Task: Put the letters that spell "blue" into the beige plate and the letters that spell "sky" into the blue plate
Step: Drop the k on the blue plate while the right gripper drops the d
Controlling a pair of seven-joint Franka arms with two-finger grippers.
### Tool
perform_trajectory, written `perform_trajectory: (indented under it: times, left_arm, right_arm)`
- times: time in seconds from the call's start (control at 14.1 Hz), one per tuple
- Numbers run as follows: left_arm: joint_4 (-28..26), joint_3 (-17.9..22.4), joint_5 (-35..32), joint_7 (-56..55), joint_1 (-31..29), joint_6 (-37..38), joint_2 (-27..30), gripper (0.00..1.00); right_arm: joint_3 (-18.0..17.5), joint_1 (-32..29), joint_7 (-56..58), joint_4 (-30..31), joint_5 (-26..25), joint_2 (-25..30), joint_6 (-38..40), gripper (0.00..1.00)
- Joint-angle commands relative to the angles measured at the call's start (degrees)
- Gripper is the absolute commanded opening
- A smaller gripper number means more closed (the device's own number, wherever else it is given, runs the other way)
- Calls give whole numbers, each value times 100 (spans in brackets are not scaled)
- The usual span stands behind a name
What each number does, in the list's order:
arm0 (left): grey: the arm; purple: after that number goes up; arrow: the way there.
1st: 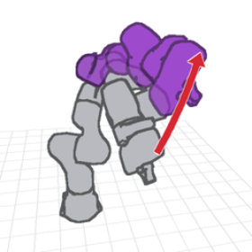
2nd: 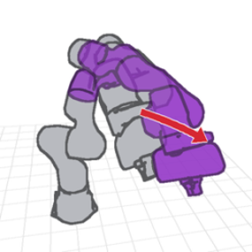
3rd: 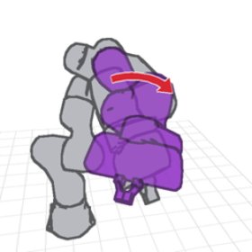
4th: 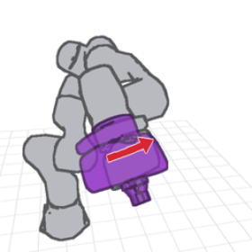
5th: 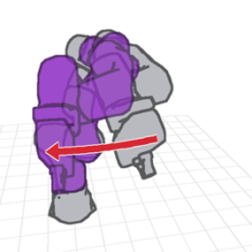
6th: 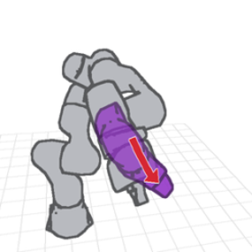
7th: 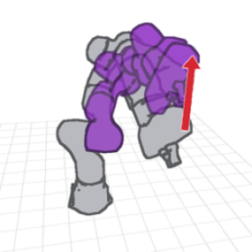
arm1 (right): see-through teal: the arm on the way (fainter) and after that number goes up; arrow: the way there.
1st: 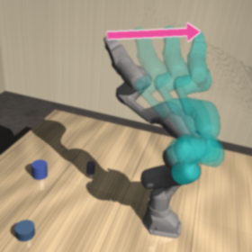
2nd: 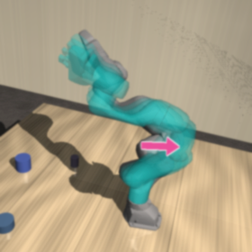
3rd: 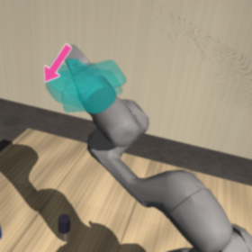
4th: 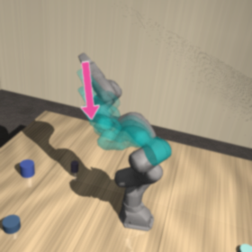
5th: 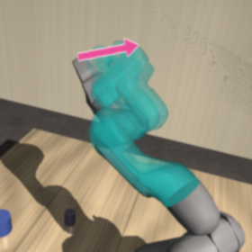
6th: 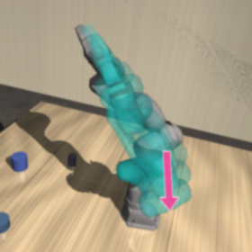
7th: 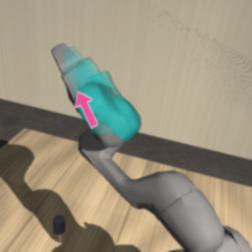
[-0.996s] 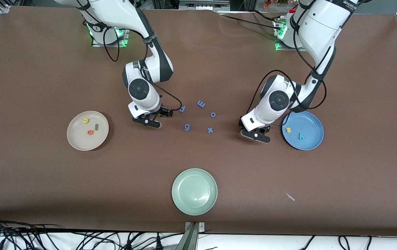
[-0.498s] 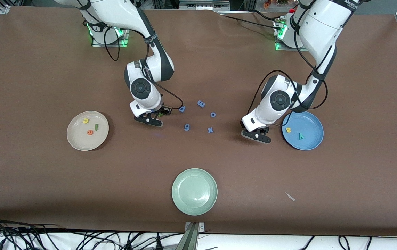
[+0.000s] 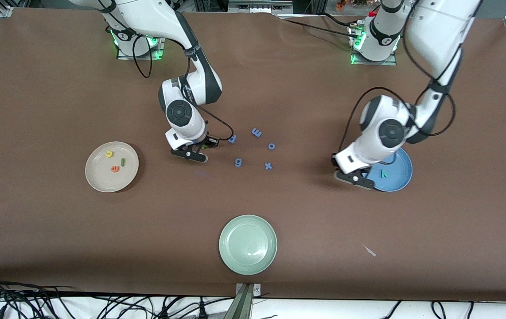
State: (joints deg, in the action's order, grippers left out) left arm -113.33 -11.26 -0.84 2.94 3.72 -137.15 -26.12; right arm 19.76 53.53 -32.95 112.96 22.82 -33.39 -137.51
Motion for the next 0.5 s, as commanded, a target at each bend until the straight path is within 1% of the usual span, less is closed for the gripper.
perform_trajectory:
  times: [0.0,0.14,0.21,0.28,0.36,0.43]
  left_arm:
    - [-189,-52,-179,915,-581,215,230,4]
    - [-216,-17,-170,1532,-898,207,213,4]
    - [-234,9,-170,1577,-1013,207,195,6]
    - [-242,18,-170,1578,-1075,207,178,15]
    - [-251,27,-170,1517,-1093,207,169,38]
    - [-286,27,-170,1464,-1093,198,169,77]
  right_arm:
    - [-34,-44,78,-71,135,-1,-13,11]
    - [27,-114,113,-370,126,25,555,2]
    - [141,-158,157,-519,117,52,863,2]
    - [307,-167,288,-695,117,69,1170,1]
    - [518,-167,593,-836,117,78,1539,1]
    - [772,-158,962,-889,100,78,1865,1]
